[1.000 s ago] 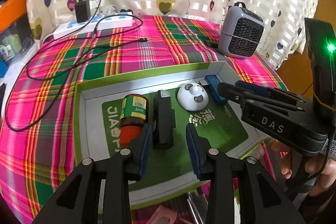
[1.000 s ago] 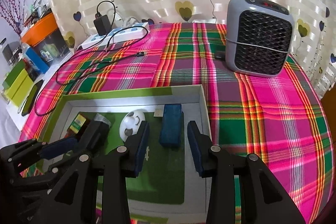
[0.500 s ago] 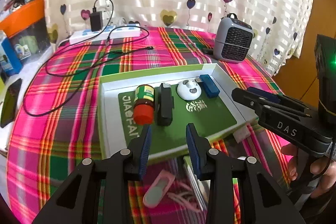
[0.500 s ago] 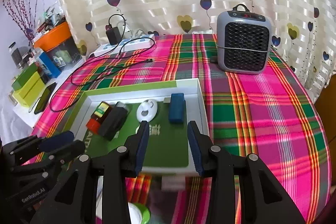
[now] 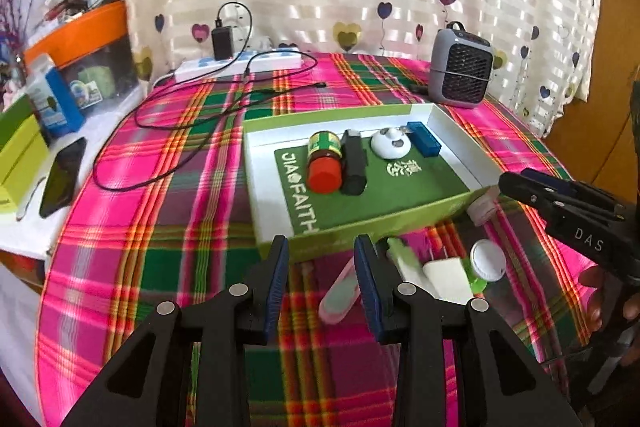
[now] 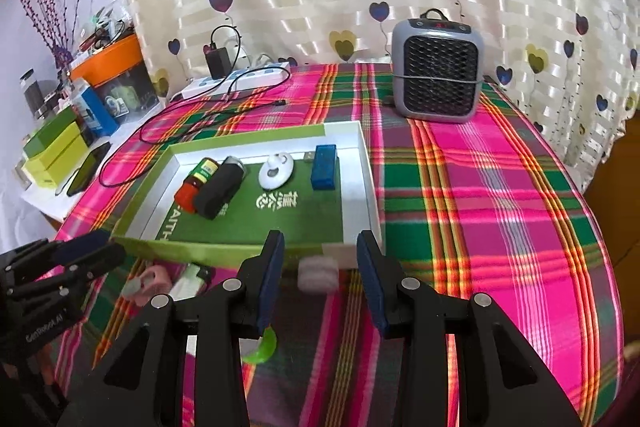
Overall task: Organize rigid objects
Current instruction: 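Move both open tools back toward the remaining objects beside the box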
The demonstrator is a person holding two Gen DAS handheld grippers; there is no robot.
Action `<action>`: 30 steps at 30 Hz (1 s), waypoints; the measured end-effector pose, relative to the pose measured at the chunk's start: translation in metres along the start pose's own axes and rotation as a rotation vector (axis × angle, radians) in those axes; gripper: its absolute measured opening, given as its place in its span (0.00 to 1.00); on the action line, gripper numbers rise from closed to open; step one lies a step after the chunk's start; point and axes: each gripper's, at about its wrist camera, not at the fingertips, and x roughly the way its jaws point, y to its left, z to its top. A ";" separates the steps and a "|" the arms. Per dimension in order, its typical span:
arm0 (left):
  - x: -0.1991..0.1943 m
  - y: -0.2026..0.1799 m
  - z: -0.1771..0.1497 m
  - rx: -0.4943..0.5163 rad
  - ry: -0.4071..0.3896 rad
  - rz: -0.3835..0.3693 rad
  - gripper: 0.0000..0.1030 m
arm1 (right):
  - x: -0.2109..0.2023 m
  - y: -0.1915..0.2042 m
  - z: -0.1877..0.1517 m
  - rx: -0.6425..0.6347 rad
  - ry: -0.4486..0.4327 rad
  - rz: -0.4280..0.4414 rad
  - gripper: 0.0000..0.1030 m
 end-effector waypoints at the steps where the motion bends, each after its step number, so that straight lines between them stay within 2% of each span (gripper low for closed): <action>1: -0.001 0.001 -0.002 -0.007 0.004 -0.003 0.32 | -0.001 -0.001 -0.002 -0.002 -0.001 -0.007 0.38; 10: -0.010 0.010 -0.019 -0.016 0.009 0.006 0.32 | -0.006 -0.005 -0.018 -0.004 0.017 -0.015 0.38; 19: -0.007 0.036 -0.039 -0.101 0.039 -0.015 0.32 | -0.006 -0.013 -0.030 -0.001 0.045 -0.007 0.38; 30: 0.006 0.029 -0.043 -0.079 0.076 -0.101 0.32 | 0.017 -0.013 -0.022 0.004 0.114 0.059 0.38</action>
